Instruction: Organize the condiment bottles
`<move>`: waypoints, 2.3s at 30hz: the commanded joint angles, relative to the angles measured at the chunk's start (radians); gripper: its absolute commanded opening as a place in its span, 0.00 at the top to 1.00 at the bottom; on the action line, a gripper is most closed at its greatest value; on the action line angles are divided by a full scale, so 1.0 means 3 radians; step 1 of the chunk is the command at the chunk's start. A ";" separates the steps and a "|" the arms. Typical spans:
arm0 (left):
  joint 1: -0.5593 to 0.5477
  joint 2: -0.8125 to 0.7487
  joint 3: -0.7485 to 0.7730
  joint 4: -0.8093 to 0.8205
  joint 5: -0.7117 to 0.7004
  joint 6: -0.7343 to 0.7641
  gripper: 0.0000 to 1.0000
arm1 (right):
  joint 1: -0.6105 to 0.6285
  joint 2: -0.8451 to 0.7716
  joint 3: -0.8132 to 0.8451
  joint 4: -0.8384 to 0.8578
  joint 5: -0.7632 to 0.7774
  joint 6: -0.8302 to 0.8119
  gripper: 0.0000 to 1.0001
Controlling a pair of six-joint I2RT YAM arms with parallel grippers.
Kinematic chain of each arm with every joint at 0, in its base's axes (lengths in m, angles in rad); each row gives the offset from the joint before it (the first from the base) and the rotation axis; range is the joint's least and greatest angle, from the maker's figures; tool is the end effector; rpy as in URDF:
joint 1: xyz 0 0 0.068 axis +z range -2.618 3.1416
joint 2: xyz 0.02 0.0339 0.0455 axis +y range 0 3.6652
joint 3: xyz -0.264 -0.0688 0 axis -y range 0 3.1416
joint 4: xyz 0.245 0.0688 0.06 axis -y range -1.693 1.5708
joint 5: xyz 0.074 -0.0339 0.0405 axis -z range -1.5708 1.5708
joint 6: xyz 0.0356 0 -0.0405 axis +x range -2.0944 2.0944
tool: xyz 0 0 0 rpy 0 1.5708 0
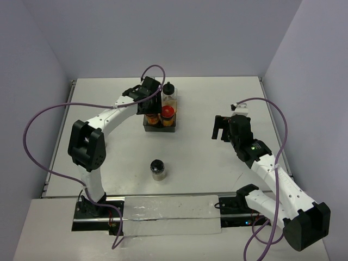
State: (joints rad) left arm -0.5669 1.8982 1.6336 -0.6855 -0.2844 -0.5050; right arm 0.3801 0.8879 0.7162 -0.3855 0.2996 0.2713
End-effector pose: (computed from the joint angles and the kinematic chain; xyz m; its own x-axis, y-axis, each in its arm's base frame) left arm 0.3596 -0.2171 0.2693 -0.7833 -0.0518 -0.6194 -0.0014 0.9967 -0.0816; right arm 0.1866 0.0632 0.2784 -0.5058 0.0737 -0.8595 0.0142 0.9969 0.0771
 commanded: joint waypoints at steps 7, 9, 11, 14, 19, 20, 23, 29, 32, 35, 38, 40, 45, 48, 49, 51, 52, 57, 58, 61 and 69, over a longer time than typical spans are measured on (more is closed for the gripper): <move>-0.0103 -0.0066 0.0258 0.0148 -0.0130 0.0000 0.03 | 0.0017 -0.0026 0.0087 0.0077 0.0035 -0.0004 0.00; -0.0118 -0.0131 0.0328 0.0080 -0.0105 -0.0019 0.00 | 0.0021 -0.0028 0.0082 0.0092 0.0015 -0.0004 0.00; -0.0130 -0.0213 0.0352 0.0057 -0.0100 -0.0039 0.00 | 0.0021 -0.0020 0.0082 0.0123 -0.0001 -0.0004 0.00; -0.0140 -0.0478 0.0388 -0.0050 -0.0191 -0.0110 0.01 | 0.0016 0.0010 0.0092 0.0161 -0.0023 -0.0004 0.00; -0.0112 -0.0990 0.0262 -0.0346 -0.0625 -0.0175 0.00 | 0.0021 0.0027 0.0071 0.0233 -0.0059 -0.0004 0.00; -0.0075 -0.1092 0.0198 -0.0467 -0.0760 -0.0212 0.00 | 0.0021 0.0034 0.0061 0.0253 -0.0072 -0.0004 0.00; 0.0133 -0.1421 -0.0131 -0.0760 -0.1063 -0.0355 0.00 | 0.0016 0.0050 0.0035 0.0331 -0.0131 -0.0004 0.00; 0.0918 -0.2119 -0.0945 -0.0923 -0.1155 -0.0515 0.01 | 0.0021 0.0107 0.0003 0.0389 -0.0184 -0.0004 0.00; 0.1251 -0.2338 -0.1247 -0.0860 -0.1107 -0.0511 0.00 | 0.0021 0.0109 -0.0020 0.0436 -0.0212 -0.0004 0.00; 0.1497 -0.2390 -0.1468 -0.0740 -0.1072 -0.0561 0.01 | 0.0016 0.0118 -0.0025 0.0446 -0.0262 -0.0004 0.00; 0.1667 -0.2336 -0.1658 -0.0643 -0.0962 -0.0678 0.01 | 0.0021 0.0110 -0.0017 0.0430 -0.0251 -0.0004 0.00; 0.1717 -0.2317 -0.1719 -0.0537 -0.0852 -0.0695 0.00 | 0.0020 0.0104 -0.0016 0.0416 -0.0237 -0.0004 0.00; 0.1797 -0.2241 -0.1913 -0.0317 -0.0651 -0.0715 0.00 | 0.0021 0.0090 -0.0038 0.0415 -0.0240 -0.0004 0.00; 0.1818 -0.2221 -0.2033 -0.0153 -0.0468 -0.0710 0.00 | 0.0016 0.0090 -0.0048 0.0429 -0.0260 -0.0004 0.00; 0.1822 -0.2221 -0.2078 -0.0085 -0.0390 -0.0710 0.01 | 0.0016 0.0097 -0.0046 0.0426 -0.0262 -0.0004 0.00; 0.1823 -0.2197 -0.2148 -0.0004 -0.0350 -0.0737 0.01 | 0.0016 0.0102 -0.0037 0.0407 -0.0245 -0.0004 0.00; 0.1827 -0.2179 -0.2169 0.0012 -0.0362 -0.0748 0.00 | 0.0016 0.0103 -0.0035 0.0405 -0.0238 -0.0004 0.00; 0.1833 -0.2084 -0.2241 0.0110 -0.0349 -0.0775 0.01 | 0.0018 0.0093 -0.0038 0.0399 -0.0232 -0.0004 0.00; 0.1837 -0.2071 -0.2255 0.0135 -0.0335 -0.0780 0.00 | 0.0016 0.0093 -0.0040 0.0408 -0.0236 -0.0004 0.00; 0.1846 -0.1979 -0.2257 0.0201 -0.0272 -0.0824 0.00 | 0.0021 0.0116 -0.0061 0.0423 -0.0270 -0.0004 0.00; 0.1884 -0.1814 -0.2229 0.0253 -0.0335 -0.0998 0.00 | 0.0021 0.0134 -0.0046 0.0425 -0.0247 -0.0004 0.00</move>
State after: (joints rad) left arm -0.0146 1.3414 0.9535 -0.6654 -0.3877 -0.7645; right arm 0.3801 0.9271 0.7056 -0.2992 0.2207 0.2711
